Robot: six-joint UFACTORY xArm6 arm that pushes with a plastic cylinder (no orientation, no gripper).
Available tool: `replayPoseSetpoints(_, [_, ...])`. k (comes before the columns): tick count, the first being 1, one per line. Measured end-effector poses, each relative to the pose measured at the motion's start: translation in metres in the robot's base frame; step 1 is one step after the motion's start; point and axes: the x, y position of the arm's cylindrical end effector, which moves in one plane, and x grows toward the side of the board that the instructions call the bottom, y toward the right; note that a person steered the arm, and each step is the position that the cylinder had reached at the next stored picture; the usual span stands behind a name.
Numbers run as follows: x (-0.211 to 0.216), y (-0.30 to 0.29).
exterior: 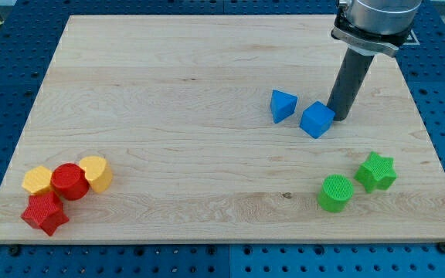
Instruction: Move the blue cube closer to the blue triangle
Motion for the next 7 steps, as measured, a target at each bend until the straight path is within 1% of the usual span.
replayPoseSetpoints(1, [-0.003, 0.037])
replayPoseSetpoints(2, [0.003, 0.039])
replayPoseSetpoints(4, [0.028, 0.034])
replayPoseSetpoints(7, [0.051, -0.073])
